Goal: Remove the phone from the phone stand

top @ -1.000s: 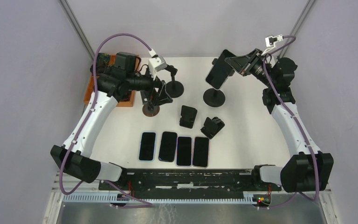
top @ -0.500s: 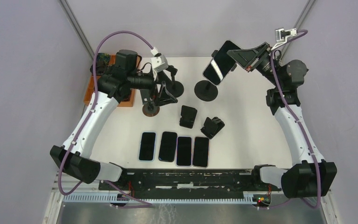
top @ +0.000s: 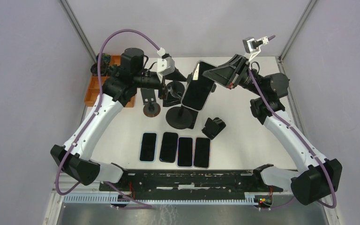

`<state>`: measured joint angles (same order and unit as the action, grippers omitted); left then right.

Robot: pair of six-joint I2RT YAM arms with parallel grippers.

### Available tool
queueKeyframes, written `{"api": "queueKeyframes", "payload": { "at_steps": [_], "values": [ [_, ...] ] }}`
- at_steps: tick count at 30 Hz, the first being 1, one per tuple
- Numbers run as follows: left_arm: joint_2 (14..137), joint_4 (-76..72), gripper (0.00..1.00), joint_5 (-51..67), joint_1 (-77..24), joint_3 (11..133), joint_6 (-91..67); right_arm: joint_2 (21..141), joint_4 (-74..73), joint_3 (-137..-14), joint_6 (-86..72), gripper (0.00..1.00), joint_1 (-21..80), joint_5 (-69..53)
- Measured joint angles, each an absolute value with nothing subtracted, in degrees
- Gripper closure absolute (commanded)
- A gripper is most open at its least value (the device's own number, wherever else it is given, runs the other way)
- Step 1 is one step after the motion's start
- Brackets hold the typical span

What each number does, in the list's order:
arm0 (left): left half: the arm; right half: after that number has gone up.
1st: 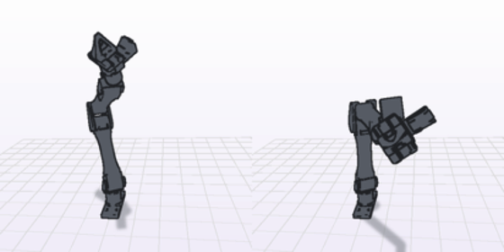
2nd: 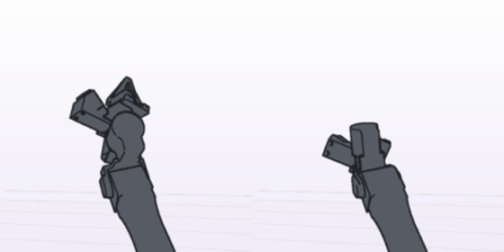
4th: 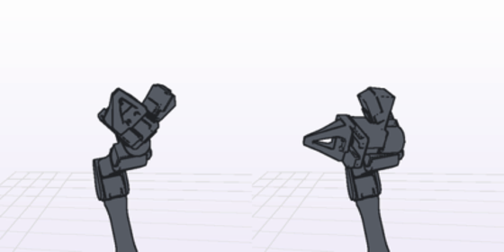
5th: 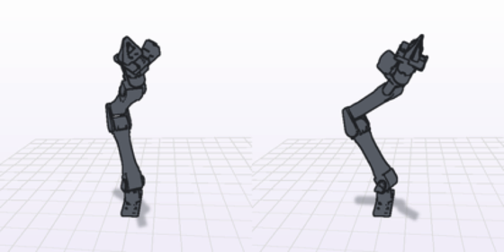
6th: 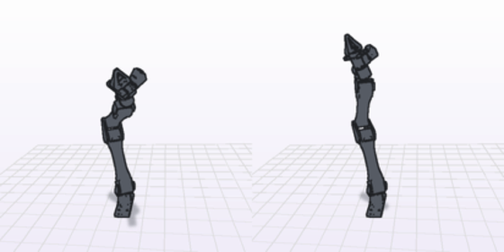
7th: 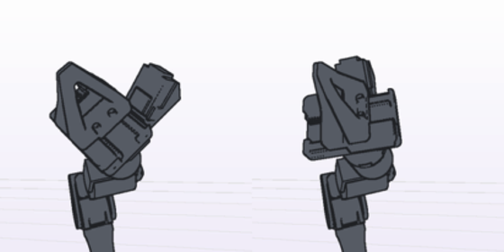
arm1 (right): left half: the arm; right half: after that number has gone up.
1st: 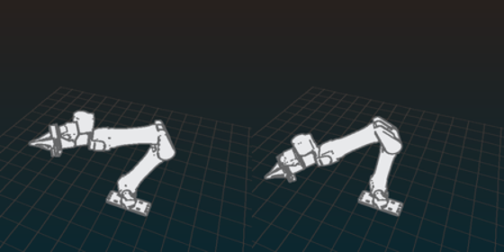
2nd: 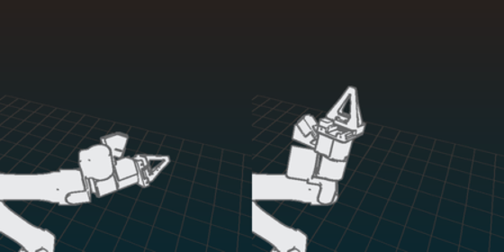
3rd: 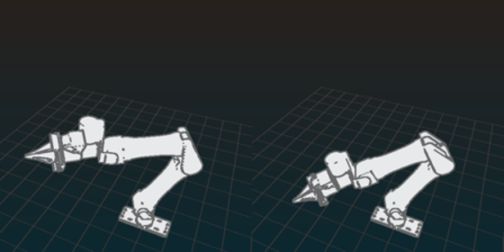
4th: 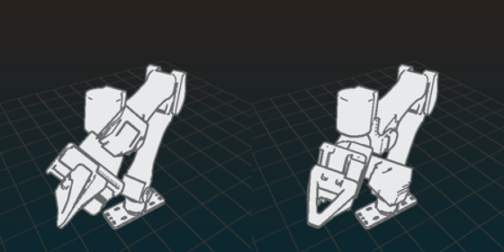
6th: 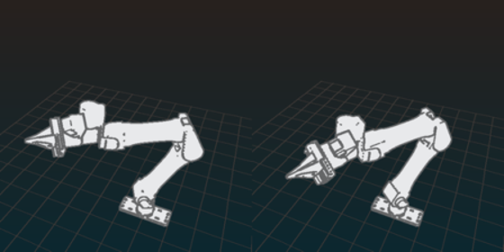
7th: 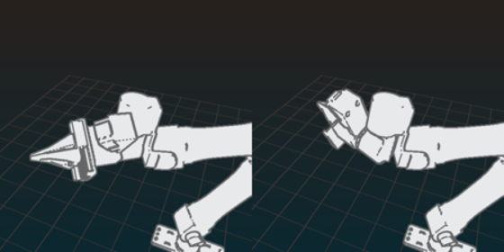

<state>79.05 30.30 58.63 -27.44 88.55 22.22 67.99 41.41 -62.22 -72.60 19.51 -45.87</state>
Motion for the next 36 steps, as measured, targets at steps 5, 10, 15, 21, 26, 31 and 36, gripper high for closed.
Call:
{"api": "queueKeyframes", "payload": {
  "at_steps": [5, 10, 15, 21, 26, 31, 36],
  "values": [
    [77.82, 29.65, 0.00, 58.61, -28.80, 87.35, 22.50, 68.20, 44.66, -61.56, -74.35, 1.00, 23.09, -45.91],
    [77.03, 29.52, 0.08, 58.54, -29.47, 86.91, 23.57, 69.25, 47.09, -61.39, -74.65, 1.00, 26.87, -45.12],
    [76.97, 29.80, 0.38, 58.92, -29.67, 86.89, 23.88, 70.32, 47.05, -61.34, -73.80, 1.00, 30.09, -44.40],
    [76.38, 30.59, 0.86, 59.70, -30.00, 86.59, 24.45, 70.50, 46.06, -61.34, -70.81, 1.00, 31.11, -43.48],
    [76.27, 33.04, 0.98, 59.94, -29.74, 86.59, 26.50, 70.41, 44.29, -61.39, -67.79, 0.80, 31.48, -43.53],
    [76.27, 37.87, 0.98, 59.88, -29.65, 86.72, 30.17, 70.67, 38.72, -64.14, -62.61, 0.63, 31.55, -45.82],
    [76.29, 43.70, 0.98, 59.86, -29.76, 86.96, 33.65, 71.18, 35.16, -67.75, -57.39, 0.58, 30.92, -48.75]
  ]
}}
